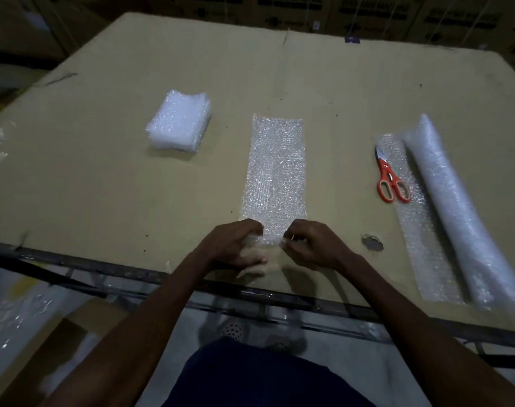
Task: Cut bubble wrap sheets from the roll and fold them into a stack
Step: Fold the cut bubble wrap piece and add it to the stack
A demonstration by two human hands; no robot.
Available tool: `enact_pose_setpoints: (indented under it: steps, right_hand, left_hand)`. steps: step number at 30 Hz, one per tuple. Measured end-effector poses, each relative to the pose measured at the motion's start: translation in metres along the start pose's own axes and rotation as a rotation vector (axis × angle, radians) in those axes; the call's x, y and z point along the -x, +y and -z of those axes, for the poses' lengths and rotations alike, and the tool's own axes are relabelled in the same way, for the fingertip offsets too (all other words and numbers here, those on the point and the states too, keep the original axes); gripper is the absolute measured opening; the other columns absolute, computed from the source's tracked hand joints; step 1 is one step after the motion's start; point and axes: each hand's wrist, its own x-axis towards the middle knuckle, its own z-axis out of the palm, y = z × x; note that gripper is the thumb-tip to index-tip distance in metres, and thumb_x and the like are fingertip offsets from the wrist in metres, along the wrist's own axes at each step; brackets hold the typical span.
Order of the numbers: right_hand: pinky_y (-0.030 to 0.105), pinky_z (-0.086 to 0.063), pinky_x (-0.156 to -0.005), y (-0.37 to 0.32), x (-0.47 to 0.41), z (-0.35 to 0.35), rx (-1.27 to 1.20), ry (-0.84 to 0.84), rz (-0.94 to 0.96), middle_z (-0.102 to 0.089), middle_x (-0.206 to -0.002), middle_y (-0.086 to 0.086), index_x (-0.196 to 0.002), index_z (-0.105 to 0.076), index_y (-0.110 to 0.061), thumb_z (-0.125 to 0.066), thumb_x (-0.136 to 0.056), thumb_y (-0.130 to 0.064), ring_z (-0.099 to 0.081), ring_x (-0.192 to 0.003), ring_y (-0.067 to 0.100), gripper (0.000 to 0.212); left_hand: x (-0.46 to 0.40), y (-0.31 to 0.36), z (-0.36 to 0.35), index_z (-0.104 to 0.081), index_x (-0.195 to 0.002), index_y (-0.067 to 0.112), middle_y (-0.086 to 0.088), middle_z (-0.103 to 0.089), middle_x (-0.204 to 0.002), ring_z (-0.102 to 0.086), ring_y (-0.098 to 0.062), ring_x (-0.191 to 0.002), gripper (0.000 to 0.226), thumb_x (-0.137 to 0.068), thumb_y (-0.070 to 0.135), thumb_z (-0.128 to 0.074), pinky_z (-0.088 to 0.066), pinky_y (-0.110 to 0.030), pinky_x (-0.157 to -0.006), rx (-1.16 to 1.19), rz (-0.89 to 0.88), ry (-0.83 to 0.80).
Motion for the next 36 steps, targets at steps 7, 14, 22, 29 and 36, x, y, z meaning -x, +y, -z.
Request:
enact_pose_setpoints:
  steps: [7,14,22,29,36]
  right_hand:
    - [0.026,-0.055,-0.076,0.014,-0.037,0.038,-0.3,0.128,-0.222,-0.076,-0.092,-0.01,-0.102,-0.077,-0.02,-0.083,-0.081,-0.04,-0.071,-0.083,0.006,0.029]
    - [0.034,-0.058,-0.074,0.048,-0.096,0.065,-0.527,0.316,-0.369,-0.075,-0.082,0.011,-0.102,-0.072,-0.014,-0.075,-0.089,-0.004,-0.07,-0.072,0.019,0.017]
    - [0.033,-0.058,-0.066,0.093,-0.186,0.073,-0.557,0.487,-0.56,-0.07,-0.085,0.004,-0.096,-0.074,-0.012,-0.071,-0.094,-0.007,-0.064,-0.072,0.015,0.006]
    - [0.041,-0.061,-0.072,0.145,-0.244,0.058,-0.534,0.653,-0.832,-0.074,-0.08,0.007,-0.096,-0.074,-0.014,-0.086,-0.08,-0.014,-0.068,-0.065,0.017,0.02]
    - [0.038,-0.059,-0.083,0.183,-0.274,0.051,-0.376,0.672,-0.939,-0.077,-0.095,0.01,-0.108,-0.076,-0.006,-0.088,-0.078,-0.021,-0.072,-0.083,0.021,0.035]
  left_hand:
    - [-0.046,-0.003,0.021,-0.072,-0.085,0.016,0.008,-0.072,-0.079,-0.064,-0.008,-0.07,0.03,-0.085,0.046,-0.067,-0.05,-0.028,-0.065,0.206,0.257,0.293]
    - [-0.117,-0.049,0.043,-0.075,-0.091,0.016,0.008,-0.071,-0.087,-0.064,-0.004,-0.076,0.017,-0.084,0.032,-0.075,-0.049,-0.019,-0.072,0.421,0.363,0.312]
    - [-0.203,-0.123,0.053,-0.071,-0.107,0.018,0.006,-0.066,-0.078,-0.066,-0.014,-0.07,0.024,-0.084,0.017,-0.079,-0.057,-0.04,-0.07,0.539,0.53,0.345]
    - [-0.257,-0.16,0.04,-0.064,-0.123,0.014,0.004,-0.069,-0.088,-0.068,-0.01,-0.075,0.046,-0.08,0.013,-0.081,-0.054,-0.029,-0.075,0.502,0.628,0.402]
    - [-0.28,-0.185,0.021,-0.05,-0.14,0.014,-0.002,-0.064,-0.121,-0.064,-0.015,-0.098,0.062,-0.084,0.01,-0.078,-0.052,-0.026,-0.085,0.416,0.618,0.333]
